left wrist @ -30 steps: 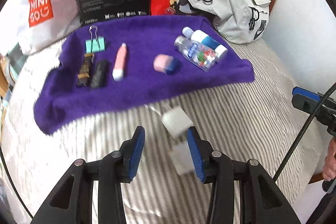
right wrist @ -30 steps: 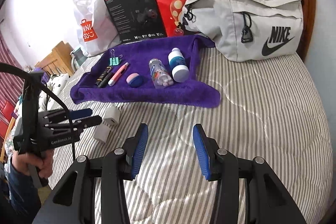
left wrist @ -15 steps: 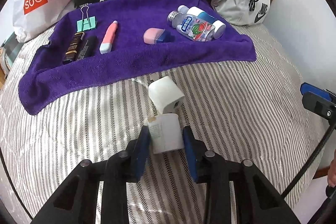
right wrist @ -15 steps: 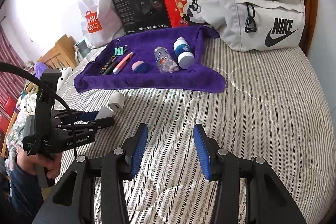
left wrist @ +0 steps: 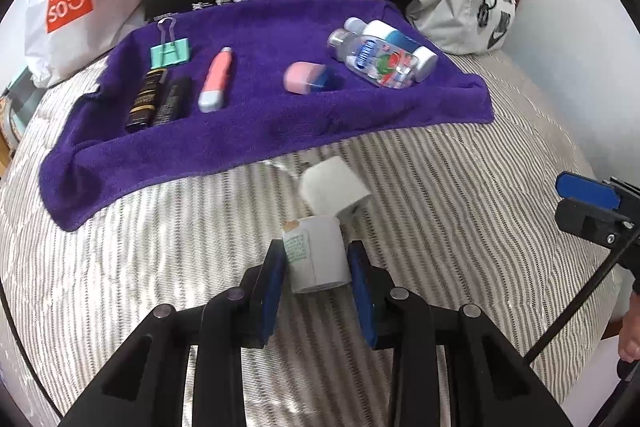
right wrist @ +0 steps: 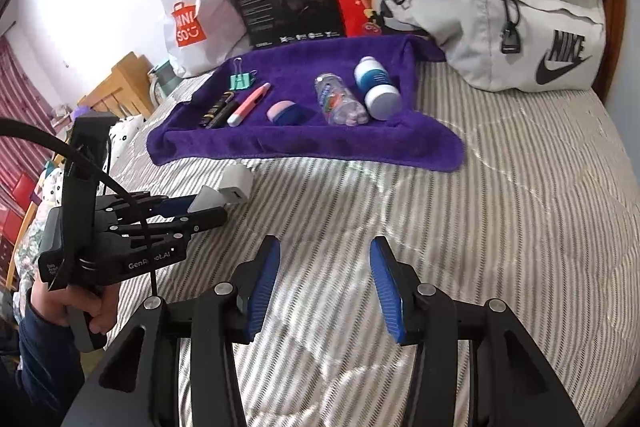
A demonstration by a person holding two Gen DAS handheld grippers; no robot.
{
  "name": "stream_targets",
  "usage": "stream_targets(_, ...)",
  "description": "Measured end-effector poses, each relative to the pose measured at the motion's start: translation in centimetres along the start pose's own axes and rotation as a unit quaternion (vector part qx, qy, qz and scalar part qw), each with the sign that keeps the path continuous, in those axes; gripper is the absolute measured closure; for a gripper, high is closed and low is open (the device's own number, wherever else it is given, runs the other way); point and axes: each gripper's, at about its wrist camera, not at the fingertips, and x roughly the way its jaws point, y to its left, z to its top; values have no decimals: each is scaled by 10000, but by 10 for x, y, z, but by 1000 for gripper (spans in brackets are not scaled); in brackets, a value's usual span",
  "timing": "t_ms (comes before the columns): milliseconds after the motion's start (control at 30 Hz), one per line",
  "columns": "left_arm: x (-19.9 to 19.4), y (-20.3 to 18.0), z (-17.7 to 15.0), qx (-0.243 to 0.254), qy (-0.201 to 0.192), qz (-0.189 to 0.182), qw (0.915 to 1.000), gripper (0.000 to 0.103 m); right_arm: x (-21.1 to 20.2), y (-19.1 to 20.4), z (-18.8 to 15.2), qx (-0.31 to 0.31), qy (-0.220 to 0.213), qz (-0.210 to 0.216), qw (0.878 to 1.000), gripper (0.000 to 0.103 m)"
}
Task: Organize rigid objects
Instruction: 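Grasp the white tape roll with the left gripper, then grasp the white charger plug with right while left holds the tape roll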
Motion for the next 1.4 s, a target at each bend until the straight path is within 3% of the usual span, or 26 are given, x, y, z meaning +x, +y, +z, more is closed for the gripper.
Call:
stream_targets(333,-20,56,-13,-369,-148,299,9988,72,49,48,26,-424,213,310,9984,56)
stream_targets(600,-22,90,-24,-709,-134,321,9969,72,85,75,43,-650,361,276,9969,56)
stream_targets(967,-24,99,-28,-768,-151,223,9967,72,121,95,42,-839,459,53,9954,56)
stream_targets(1033,-24,99,-28,-785,-148,215,9966,72,123,97,40,-960,340,-71,9948,60)
stream_targets(1100,-24,100,-28,-796,-155,201,9965,72,123,96,40,-1042,317,-211,9938,75)
stream_targets(1133,-24,100,-28,-795,-154,195,9965,72,121,93,40,-1043,350,-183,9938,76)
stream_targets(1400,-24,98,-28,-770,-167,192,9967,72,106,71,31,-1002,558,-375,9927,76)
